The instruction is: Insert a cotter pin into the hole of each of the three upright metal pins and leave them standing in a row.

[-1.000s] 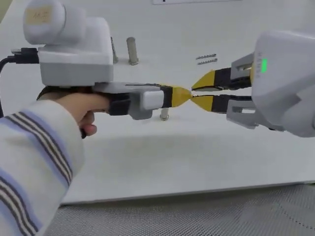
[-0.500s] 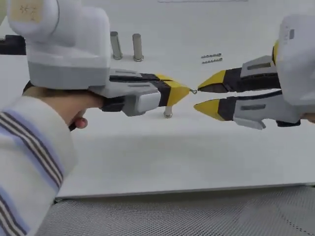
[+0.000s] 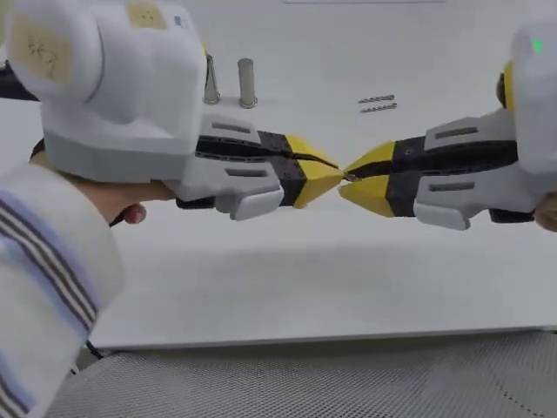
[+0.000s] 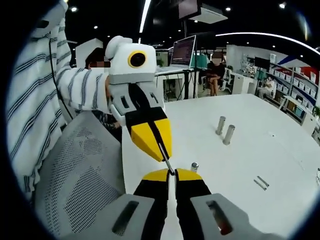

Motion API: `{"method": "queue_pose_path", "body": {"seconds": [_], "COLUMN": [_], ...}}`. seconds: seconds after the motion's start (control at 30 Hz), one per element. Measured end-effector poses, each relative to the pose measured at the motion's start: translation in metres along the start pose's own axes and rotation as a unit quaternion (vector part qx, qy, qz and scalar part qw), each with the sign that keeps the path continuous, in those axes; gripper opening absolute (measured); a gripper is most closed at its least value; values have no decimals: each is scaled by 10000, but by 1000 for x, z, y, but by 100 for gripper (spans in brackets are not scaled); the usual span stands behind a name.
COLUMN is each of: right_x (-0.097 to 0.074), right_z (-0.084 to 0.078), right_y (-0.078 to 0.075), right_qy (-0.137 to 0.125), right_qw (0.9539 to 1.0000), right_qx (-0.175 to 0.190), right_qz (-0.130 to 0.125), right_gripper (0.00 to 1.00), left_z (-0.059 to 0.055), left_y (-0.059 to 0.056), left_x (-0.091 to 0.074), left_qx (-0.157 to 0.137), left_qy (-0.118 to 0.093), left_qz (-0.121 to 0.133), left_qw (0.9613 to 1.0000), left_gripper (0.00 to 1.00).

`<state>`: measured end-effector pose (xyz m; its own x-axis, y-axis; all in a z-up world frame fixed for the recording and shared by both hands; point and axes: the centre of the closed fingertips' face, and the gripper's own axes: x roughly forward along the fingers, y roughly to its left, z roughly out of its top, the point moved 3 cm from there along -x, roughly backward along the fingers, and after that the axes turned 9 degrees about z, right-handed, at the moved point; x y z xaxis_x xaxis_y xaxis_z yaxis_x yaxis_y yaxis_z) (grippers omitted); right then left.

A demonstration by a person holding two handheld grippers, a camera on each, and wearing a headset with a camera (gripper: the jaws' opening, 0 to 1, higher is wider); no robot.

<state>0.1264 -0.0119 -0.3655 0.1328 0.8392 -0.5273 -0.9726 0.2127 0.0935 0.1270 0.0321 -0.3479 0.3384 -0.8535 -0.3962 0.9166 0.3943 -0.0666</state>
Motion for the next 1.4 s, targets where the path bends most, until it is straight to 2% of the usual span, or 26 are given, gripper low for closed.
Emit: {"method": "queue_pose_path", "body": {"seconds": [0.37, 0.47, 0.57, 0.67, 0.73, 0.9, 1.0, 1.17, 1.23, 1.4], "right_x": [0, 1, 2, 3, 3, 2, 0, -2, -2, 1], "right_z": [1, 1, 0, 1, 1, -5, -9, -18, -23, -33], "right_y": [8, 10, 15, 16, 16, 11, 7, -3, -9, -22], "right_qy": [85, 160, 256, 255, 249, 430, 503, 663, 824, 981], "right_qw": [9998, 9993, 9985, 9982, 9980, 9969, 9966, 9962, 9951, 9941], "right_qx": [-84, -171, -304, -346, -365, -518, -539, -497, -510, -450], "right_qz": [180, 281, 373, 419, 443, 409, 358, 261, 187, 109], "right_gripper": [0, 0, 0, 0, 0, 0, 0, 0, 0, 0], "left_z": [-8, -10, -11, -12, -13, -23, -27, -31, -32, -37], "left_y": [0, -1, -6, -6, -4, 5, 11, 20, 25, 38], "left_x": [-2, -3, -2, -4, -5, -6, -8, -8, -7, -3], "left_qx": [241, 399, 391, 369, 385, 442, 415, 391, 386, 347], "left_qy": [114, 167, 226, 228, 232, 491, 535, 577, 611, 740], "left_qz": [-143, -197, -275, -301, -270, -54, 17, 178, 247, 426], "left_qw": [9995, 9989, 9986, 9986, 9986, 9978, 9977, 9974, 9971, 9957], "left_gripper": [0, 0, 0, 0, 0, 0, 0, 10, 11, 15]}}
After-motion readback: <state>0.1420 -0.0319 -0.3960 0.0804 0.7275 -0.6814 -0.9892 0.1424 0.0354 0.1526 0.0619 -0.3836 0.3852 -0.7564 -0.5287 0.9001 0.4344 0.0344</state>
